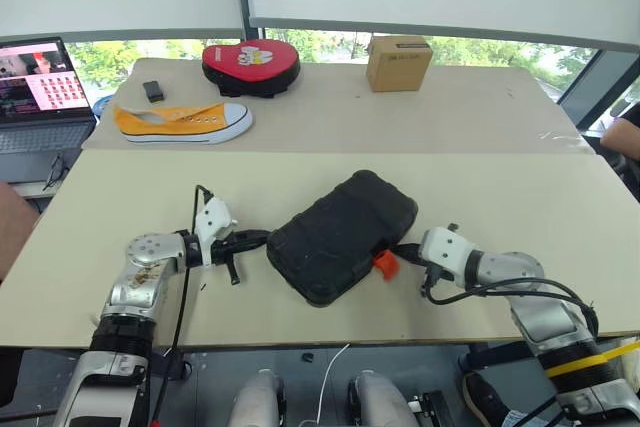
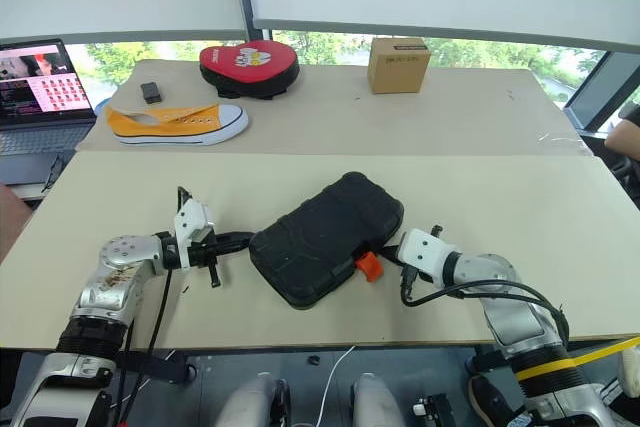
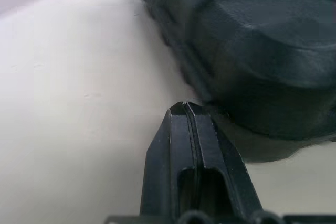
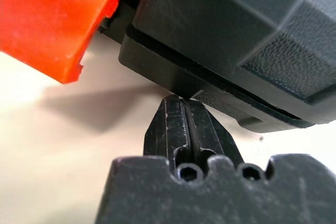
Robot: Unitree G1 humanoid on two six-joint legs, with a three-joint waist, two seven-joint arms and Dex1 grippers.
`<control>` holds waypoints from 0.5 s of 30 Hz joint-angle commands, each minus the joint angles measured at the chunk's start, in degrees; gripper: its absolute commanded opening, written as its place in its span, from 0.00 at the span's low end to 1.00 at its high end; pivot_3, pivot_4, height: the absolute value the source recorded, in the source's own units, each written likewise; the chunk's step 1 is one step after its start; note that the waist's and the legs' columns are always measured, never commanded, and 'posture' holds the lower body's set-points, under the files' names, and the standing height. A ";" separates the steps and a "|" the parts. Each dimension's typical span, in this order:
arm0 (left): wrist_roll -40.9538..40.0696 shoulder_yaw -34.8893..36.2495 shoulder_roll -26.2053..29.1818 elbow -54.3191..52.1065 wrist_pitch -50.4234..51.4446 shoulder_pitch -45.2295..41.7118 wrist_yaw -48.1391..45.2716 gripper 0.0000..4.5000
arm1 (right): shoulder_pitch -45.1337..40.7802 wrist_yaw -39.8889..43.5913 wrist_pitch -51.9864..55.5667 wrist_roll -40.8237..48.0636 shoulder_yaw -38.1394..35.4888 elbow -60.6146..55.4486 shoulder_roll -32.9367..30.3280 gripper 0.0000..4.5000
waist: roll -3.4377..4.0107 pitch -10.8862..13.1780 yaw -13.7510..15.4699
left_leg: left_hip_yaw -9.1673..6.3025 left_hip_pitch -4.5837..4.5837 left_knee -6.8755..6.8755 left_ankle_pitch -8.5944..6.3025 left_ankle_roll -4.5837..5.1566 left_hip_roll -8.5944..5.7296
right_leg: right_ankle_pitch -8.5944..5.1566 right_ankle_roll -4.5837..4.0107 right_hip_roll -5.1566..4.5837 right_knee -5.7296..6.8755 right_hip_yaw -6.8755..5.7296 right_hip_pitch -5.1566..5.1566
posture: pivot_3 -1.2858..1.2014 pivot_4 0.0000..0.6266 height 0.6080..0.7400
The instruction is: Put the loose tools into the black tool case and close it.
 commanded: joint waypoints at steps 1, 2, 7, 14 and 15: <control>-4.04 0.01 4.06 -6.85 8.61 -4.22 -3.48 0.00 | 2.51 1.40 -0.86 3.46 -5.32 -1.51 -3.11 0.01 | 0.02 0.01 0.30 | 0.00 -0.15 0.03 0.01 0.00 -0.02 | 0.00 0.00 -0.02 0.02 -0.01 -0.11 | 0.52 0.24 1.00; -5.06 -0.84 4.95 -8.34 10.43 -5.48 -5.38 0.00 | 3.70 1.78 -0.63 4.40 -6.20 -2.16 -3.62 0.01 | 0.01 0.01 0.52 | 0.00 -0.19 0.05 0.01 0.00 -0.03 | 0.00 0.01 -0.03 0.02 -0.03 -0.13 | 0.52 0.24 1.00; -9.11 -8.30 2.56 -13.83 20.92 -13.41 -10.49 0.00 | 12.55 2.74 2.81 8.67 -9.87 -8.57 -4.67 0.01 | 0.03 0.01 1.50 | 0.02 -0.26 0.07 0.01 0.00 -0.12 | -0.05 0.09 -0.03 -0.02 -0.08 -0.11 | 0.52 0.24 1.00; -0.74 -20.90 -6.68 -8.87 19.43 -18.14 -7.11 0.00 | 19.68 1.92 4.67 10.96 -10.88 -17.06 -3.51 0.01 | 0.11 -0.04 0.63 | -0.04 -0.26 0.09 0.00 0.01 -0.22 | -0.08 0.14 0.11 -0.02 0.06 -0.11 | 0.52 0.24 1.00; 1.53 -22.72 -7.66 -7.10 17.64 -18.71 -6.34 0.00 | 20.23 1.46 4.92 11.08 -10.75 -18.16 -3.03 0.01 | 0.11 -0.04 0.57 | -0.06 -0.26 0.09 0.00 0.01 -0.20 | -0.07 0.13 0.16 -0.01 0.08 -0.14 | 0.52 0.24 1.00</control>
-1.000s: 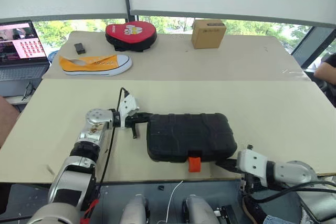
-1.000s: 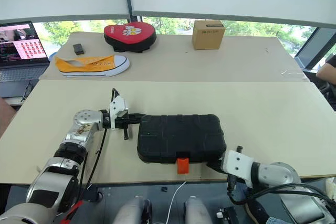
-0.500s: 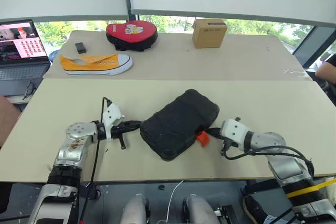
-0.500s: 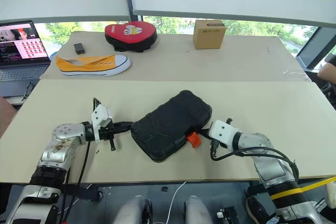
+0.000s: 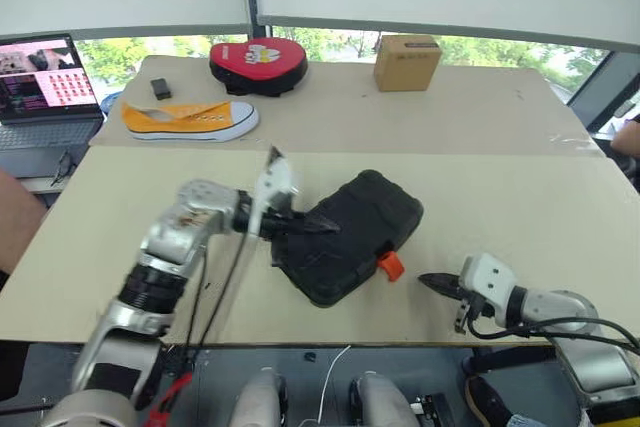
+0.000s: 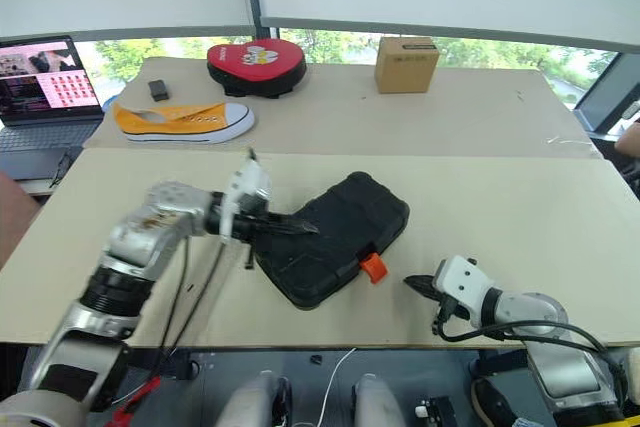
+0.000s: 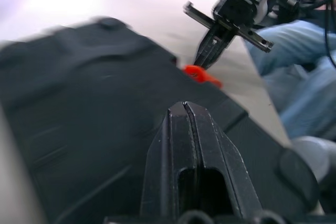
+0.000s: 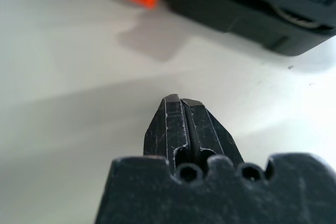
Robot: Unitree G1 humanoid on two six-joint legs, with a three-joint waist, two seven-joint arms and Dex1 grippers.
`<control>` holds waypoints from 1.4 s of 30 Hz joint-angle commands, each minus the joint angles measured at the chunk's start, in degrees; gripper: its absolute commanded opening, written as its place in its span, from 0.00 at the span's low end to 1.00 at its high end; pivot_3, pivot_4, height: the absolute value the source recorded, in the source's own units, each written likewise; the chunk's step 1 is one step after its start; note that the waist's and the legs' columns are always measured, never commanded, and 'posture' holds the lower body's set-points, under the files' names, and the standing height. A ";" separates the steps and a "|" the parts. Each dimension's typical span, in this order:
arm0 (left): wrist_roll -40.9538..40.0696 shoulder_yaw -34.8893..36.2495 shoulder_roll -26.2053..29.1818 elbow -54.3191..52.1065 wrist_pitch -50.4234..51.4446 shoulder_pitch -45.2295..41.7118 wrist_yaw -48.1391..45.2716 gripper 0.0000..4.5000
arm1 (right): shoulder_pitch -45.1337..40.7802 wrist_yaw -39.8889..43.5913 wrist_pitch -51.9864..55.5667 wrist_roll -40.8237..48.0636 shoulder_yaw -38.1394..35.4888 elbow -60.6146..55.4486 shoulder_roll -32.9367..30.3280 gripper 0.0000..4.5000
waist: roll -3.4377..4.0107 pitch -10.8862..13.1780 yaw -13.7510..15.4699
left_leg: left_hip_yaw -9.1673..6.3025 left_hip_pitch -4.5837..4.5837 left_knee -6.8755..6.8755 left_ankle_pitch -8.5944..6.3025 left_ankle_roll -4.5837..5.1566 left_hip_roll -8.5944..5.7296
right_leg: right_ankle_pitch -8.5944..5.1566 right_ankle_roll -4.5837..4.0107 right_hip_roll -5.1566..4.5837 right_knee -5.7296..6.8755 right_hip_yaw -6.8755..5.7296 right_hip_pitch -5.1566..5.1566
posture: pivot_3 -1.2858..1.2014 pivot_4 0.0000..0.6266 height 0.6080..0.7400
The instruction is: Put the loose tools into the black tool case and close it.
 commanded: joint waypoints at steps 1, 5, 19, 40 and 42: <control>6.92 -4.89 -2.33 4.72 -4.63 -2.89 2.94 0.00 | 1.25 -1.29 0.79 1.51 -0.87 -5.27 1.19 0.01 | 0.00 0.00 -0.03 | -0.04 0.01 -0.01 0.00 0.00 0.00 | 0.00 0.00 0.03 0.00 0.00 0.01 | 0.52 0.24 1.00; 10.00 -7.45 -7.48 10.05 -1.19 -4.64 7.60 0.00 | 2.32 -2.17 1.32 -0.04 0.74 -7.74 1.99 0.01 | 0.08 -0.05 0.31 | -0.10 0.02 0.02 0.00 0.00 -0.03 | -0.01 0.00 0.01 -0.01 -0.01 0.07 | 0.52 0.24 1.00; 12.50 -8.62 -5.71 10.98 0.38 0.69 8.44 0.00 | -4.67 -2.61 1.52 -2.40 4.12 -4.26 3.58 0.01 | 0.27 -0.83 0.30 | -0.13 0.71 -0.08 -0.07 0.09 0.01 | -0.03 -0.02 -0.05 -0.29 -0.09 0.84 | 0.52 0.24 1.00; 12.81 -6.98 -5.74 12.57 0.07 2.23 9.66 0.00 | -2.67 -2.17 4.03 -3.06 3.37 -6.35 1.95 0.01 | 0.39 -1.49 -0.29 | -0.13 0.91 -0.21 -0.09 0.07 0.13 | -0.11 -0.17 0.04 -0.26 -0.05 0.92 | 0.52 0.24 1.00; 12.71 -6.90 -5.68 12.53 0.05 2.41 9.62 0.00 | 0.39 -1.65 2.43 -2.42 1.43 -7.54 0.43 0.01 | 0.39 -1.51 -0.14 | -0.12 0.91 -0.23 -0.11 0.07 0.11 | -0.12 -0.16 -0.02 -0.28 -0.06 0.93 | 0.52 0.24 1.00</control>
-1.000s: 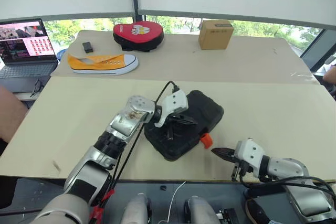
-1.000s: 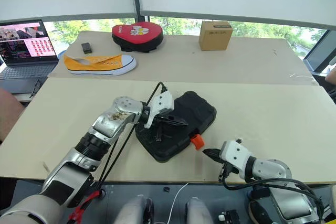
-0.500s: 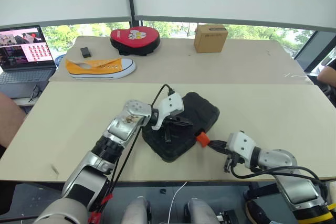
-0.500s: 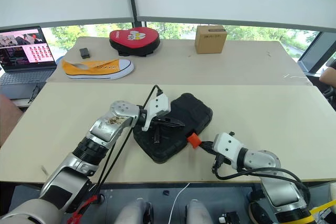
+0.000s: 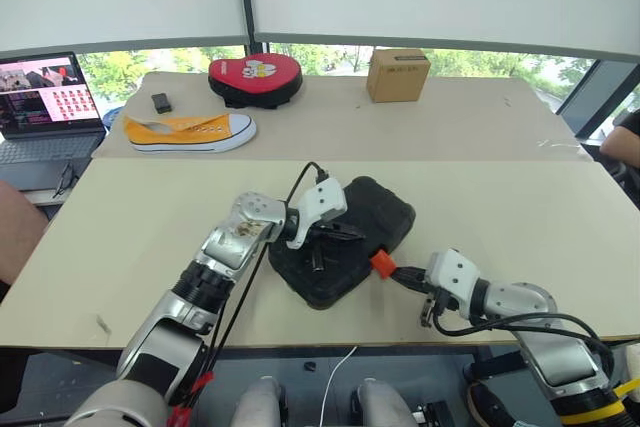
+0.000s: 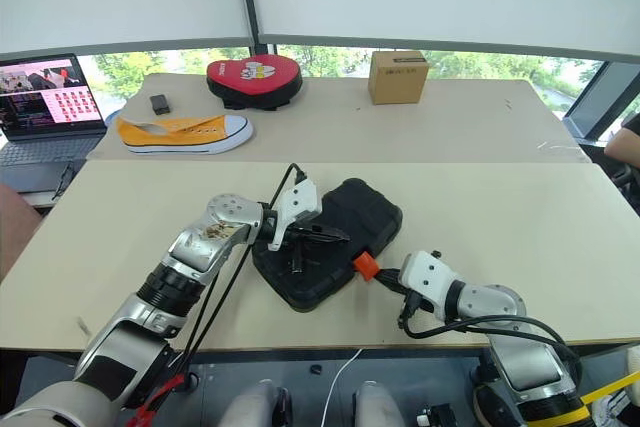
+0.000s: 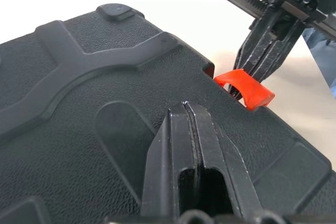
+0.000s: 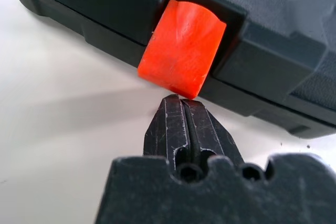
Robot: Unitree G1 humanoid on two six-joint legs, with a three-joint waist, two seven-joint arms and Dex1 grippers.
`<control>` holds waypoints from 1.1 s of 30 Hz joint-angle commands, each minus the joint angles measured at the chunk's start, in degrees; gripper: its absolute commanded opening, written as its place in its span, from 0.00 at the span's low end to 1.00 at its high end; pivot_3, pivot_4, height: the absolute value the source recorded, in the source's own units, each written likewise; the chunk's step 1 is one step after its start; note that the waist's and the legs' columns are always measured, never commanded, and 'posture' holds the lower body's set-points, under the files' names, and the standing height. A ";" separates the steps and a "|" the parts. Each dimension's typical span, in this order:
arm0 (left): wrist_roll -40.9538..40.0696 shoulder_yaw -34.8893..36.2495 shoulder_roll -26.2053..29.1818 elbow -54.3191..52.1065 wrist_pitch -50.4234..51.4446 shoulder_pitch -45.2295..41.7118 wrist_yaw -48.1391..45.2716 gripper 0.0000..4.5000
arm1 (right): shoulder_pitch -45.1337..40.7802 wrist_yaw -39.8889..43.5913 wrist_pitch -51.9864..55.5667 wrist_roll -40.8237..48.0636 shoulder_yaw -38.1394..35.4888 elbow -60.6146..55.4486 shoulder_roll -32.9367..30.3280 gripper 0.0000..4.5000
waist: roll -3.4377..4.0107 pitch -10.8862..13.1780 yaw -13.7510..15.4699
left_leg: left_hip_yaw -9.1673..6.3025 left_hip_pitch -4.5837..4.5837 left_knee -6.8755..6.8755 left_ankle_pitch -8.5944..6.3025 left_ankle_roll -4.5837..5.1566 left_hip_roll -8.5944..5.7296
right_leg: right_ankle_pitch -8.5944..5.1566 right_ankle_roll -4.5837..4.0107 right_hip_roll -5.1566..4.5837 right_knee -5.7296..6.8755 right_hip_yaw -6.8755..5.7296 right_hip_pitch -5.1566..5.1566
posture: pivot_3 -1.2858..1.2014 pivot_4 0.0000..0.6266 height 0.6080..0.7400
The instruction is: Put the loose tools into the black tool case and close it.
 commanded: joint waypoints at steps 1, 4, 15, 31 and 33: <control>3.20 -2.88 1.82 5.72 2.55 3.78 0.48 0.00 | 3.38 0.46 -2.01 1.79 -5.20 -3.63 -1.87 0.01 | -0.02 -0.02 0.12 | 0.00 -0.02 0.00 0.00 0.00 0.00 | 0.00 0.00 -0.01 -0.01 0.00 0.00 | 0.52 0.24 1.00; 3.26 -2.99 2.24 5.81 2.24 4.13 0.11 0.00 | 3.18 -0.02 -1.03 4.51 -6.88 -5.58 -0.82 0.01 | -0.03 -0.12 -0.20 | 0.03 0.03 0.00 0.00 0.00 0.02 | -0.02 -0.04 0.01 -0.02 0.04 0.01 | 0.52 0.24 1.00; 3.54 -2.99 2.37 7.32 1.80 3.27 -0.41 0.00 | -4.03 0.00 -0.55 3.25 -1.91 -2.50 2.31 0.01 | -0.02 -0.29 -0.26 | -0.01 0.05 -0.04 -0.01 -0.01 0.07 | -0.10 -0.09 0.05 -0.03 0.04 0.01 | 0.52 0.24 1.00; 3.89 -2.37 2.63 9.83 1.11 1.89 -0.99 0.00 | -9.42 -1.03 -4.11 0.14 2.81 4.10 8.12 0.01 | -0.23 -0.43 -0.78 | -0.01 0.30 -0.27 0.00 -0.01 0.11 | -0.11 -0.29 0.08 -0.03 0.11 0.02 | 0.52 0.24 1.00; 3.87 -2.61 2.67 9.64 1.43 2.08 -1.21 0.00 | -9.44 -0.22 -1.89 1.16 3.29 3.45 8.56 0.01 | -0.24 -0.44 -0.86 | 0.00 0.34 -0.31 0.00 -0.02 0.12 | -0.12 -0.33 0.09 -0.02 0.14 0.03 | 0.52 0.24 1.00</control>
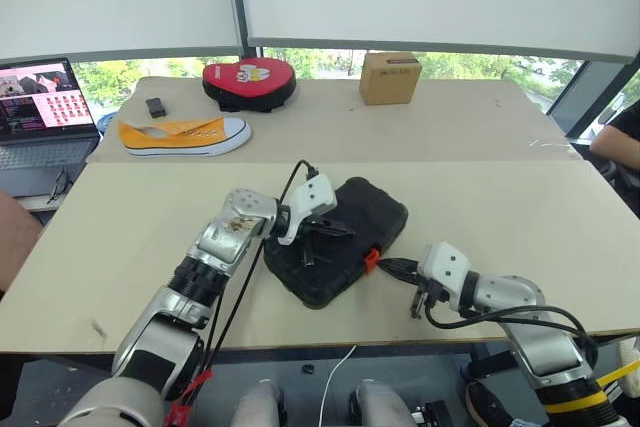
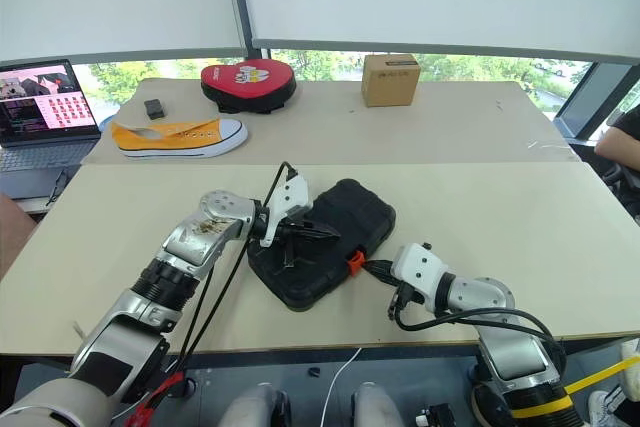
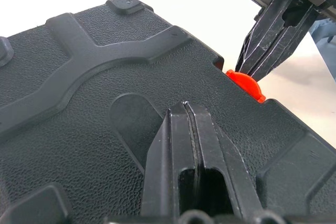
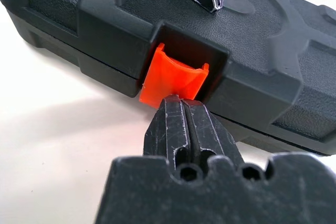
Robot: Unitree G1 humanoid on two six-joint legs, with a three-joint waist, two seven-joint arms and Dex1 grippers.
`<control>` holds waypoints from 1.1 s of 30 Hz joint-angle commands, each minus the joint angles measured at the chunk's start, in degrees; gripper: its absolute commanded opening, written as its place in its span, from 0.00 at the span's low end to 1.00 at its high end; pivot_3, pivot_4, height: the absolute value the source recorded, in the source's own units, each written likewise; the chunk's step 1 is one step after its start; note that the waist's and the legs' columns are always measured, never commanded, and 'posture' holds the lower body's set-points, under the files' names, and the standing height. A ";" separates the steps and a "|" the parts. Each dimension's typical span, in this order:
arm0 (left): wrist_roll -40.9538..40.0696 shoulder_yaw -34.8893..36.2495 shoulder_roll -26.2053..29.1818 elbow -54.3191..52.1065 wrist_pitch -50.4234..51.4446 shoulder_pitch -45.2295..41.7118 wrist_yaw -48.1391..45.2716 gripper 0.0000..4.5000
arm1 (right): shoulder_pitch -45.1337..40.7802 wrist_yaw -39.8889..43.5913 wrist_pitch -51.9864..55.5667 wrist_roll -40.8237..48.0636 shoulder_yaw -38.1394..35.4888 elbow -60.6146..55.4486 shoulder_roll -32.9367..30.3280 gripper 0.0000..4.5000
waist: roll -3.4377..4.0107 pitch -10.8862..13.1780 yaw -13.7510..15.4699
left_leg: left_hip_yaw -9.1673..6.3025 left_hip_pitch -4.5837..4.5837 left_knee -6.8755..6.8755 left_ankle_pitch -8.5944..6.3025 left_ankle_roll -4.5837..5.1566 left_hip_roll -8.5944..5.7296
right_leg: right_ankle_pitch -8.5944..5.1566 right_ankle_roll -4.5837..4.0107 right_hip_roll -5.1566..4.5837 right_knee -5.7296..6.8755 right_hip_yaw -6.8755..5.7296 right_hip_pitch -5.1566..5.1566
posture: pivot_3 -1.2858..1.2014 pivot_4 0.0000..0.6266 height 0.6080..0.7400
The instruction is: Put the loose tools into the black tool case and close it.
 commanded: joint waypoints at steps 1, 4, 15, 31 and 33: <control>3.85 -3.75 1.25 5.51 2.62 3.40 0.28 0.00 | -1.84 0.39 2.11 1.69 1.58 -1.99 1.50 0.01 | -0.02 -0.01 -0.07 | 0.00 0.03 -0.02 0.00 0.00 0.01 | 0.00 -0.01 0.01 0.00 0.03 0.00 | 0.52 0.24 1.00; 3.84 -3.94 1.31 5.33 2.87 3.58 0.16 0.00 | -2.15 1.02 5.08 2.20 2.45 -3.03 2.11 0.01 | -0.04 -0.02 -0.08 | 0.02 0.14 -0.10 0.00 0.00 0.02 | -0.03 -0.08 0.01 0.00 0.08 0.04 | 0.52 0.24 1.00; 4.14 -4.37 1.72 4.60 3.75 4.32 0.32 0.00 | -4.64 1.30 6.48 1.85 2.40 -3.71 2.73 0.01 | -0.04 -0.01 -0.02 | 0.03 0.11 -0.20 -0.01 -0.01 0.01 | -0.15 -0.29 -0.03 -0.01 0.10 -0.03 | 0.52 0.24 1.00; 4.01 -4.87 1.60 3.61 4.27 5.02 0.23 0.00 | -6.97 2.82 10.32 2.35 1.59 -5.56 -0.42 0.01 | -0.08 0.02 -0.06 | 0.04 0.14 -0.41 -0.01 -0.01 -0.01 | -0.18 -0.32 -0.06 -0.16 0.09 -0.05 | 0.52 0.24 1.00; 4.01 -4.90 1.57 3.70 4.20 4.99 0.36 0.00 | -7.55 2.82 10.07 1.86 2.30 -4.93 0.49 0.01 | -0.10 0.02 -0.16 | 0.03 0.18 -0.43 -0.01 -0.01 0.01 | -0.18 -0.33 -0.04 -0.15 0.11 -0.03 | 0.52 0.24 1.00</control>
